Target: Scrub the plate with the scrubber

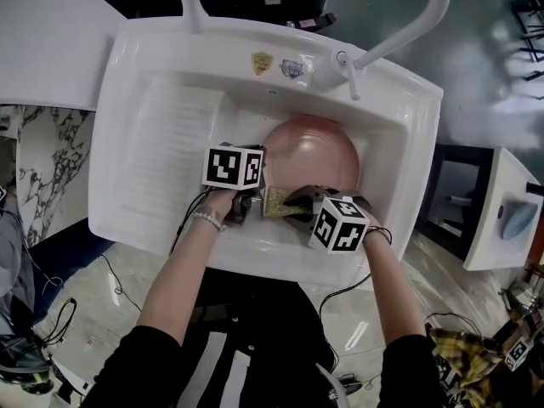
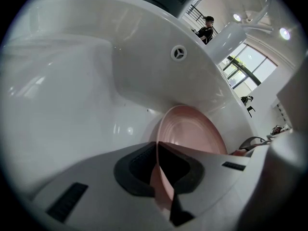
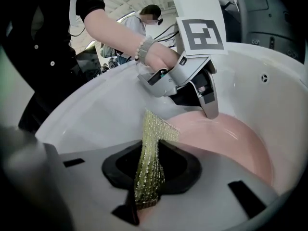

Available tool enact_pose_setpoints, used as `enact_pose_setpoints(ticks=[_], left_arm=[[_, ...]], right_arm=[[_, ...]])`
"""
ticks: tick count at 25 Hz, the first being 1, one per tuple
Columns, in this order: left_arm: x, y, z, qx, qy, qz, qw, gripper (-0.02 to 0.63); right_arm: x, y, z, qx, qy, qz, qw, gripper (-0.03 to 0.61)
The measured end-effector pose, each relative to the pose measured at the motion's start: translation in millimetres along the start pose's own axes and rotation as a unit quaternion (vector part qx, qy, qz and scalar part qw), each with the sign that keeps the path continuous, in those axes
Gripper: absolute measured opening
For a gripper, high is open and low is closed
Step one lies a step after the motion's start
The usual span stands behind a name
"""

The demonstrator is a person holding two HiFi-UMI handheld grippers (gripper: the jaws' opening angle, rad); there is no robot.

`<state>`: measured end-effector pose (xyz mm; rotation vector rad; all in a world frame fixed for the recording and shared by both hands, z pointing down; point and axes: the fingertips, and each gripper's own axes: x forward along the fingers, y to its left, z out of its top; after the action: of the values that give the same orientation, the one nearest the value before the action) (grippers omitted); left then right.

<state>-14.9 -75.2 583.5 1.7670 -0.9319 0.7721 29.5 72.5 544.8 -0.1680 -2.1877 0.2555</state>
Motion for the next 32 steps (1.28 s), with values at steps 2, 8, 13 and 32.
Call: enact_pose_setpoints(ticks=[2, 8, 13, 32], left_arm=[[-0.6, 0.0, -0.3, 0.000, 0.000, 0.000, 1.0000, 0.014], [-0.5, 0.1, 0.2, 0.000, 0.001, 0.000, 1.0000, 0.014], [-1.7, -0.5, 0.7, 0.001, -0.001, -0.001, 1.0000, 0.014], [-1.0, 0.0, 0.8, -0.017, -0.005, -0.008, 0.9998, 0.014]], right_arm=[[-3.0, 5.5, -1.5, 0.008, 0.005, 0.015, 1.000, 0.080], [-9.8, 15.5, -7.9, -0.005, 0.027, 0.027, 0.999, 0.078], [-19.1, 10.6, -4.3, 0.026, 0.011, 0.010, 1.000, 0.075], [-69.5, -152.3, -30.6, 0.092, -0.018, -0.336, 0.937, 0.075]])
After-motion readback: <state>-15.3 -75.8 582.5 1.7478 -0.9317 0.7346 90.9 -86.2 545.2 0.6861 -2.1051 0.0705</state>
